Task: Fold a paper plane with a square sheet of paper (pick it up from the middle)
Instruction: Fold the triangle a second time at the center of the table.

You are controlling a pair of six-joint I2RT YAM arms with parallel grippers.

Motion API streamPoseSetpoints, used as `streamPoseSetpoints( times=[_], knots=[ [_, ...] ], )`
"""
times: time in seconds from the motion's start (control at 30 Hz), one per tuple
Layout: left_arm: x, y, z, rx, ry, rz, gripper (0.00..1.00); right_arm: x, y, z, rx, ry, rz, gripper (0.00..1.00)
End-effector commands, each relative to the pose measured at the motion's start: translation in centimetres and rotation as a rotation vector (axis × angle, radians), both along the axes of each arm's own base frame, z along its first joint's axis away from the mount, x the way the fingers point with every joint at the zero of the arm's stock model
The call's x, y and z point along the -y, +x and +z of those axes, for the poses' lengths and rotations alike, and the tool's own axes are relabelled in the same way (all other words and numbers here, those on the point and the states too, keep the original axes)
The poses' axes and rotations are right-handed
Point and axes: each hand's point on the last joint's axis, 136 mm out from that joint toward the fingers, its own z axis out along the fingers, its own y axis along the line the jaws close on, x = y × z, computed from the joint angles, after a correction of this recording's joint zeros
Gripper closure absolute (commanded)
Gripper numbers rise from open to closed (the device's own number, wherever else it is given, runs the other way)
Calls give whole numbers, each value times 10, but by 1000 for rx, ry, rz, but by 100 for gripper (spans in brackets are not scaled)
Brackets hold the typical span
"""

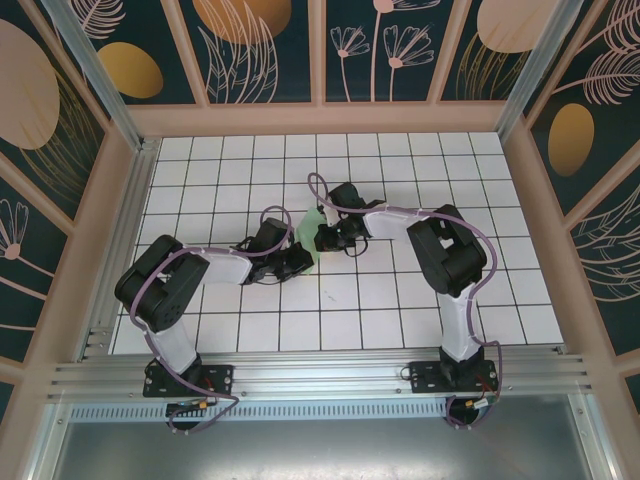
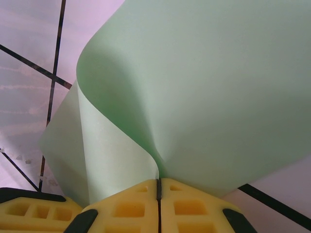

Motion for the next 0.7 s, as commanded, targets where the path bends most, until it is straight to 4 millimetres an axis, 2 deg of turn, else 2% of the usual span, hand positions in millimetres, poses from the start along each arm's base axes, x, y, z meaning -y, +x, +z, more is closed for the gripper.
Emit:
streamPoseSetpoints(
  times=[0.0,0.27,0.4,0.53,0.6,0.67],
  knots=[
    [0,-10,-12,-36,14,-9,89,7,-7,-25,-46,-63,-6,90],
    [-12,-14,-27,-66,96,6,91,-5,5,2,-15,-6,-25,85],
    [-17,-14,-30,-72,126,18,91,-10,16,26,24,30,-50,81],
    [-18,-13,-31,-75,134,22,92,3,30,51,101,28,-152,75],
    [-18,-14,-31,-75,138,24,92,16,33,55,139,-11,-217,74],
    [-19,-14,-32,-77,141,27,93,18,25,54,132,-25,-222,77]
  ],
)
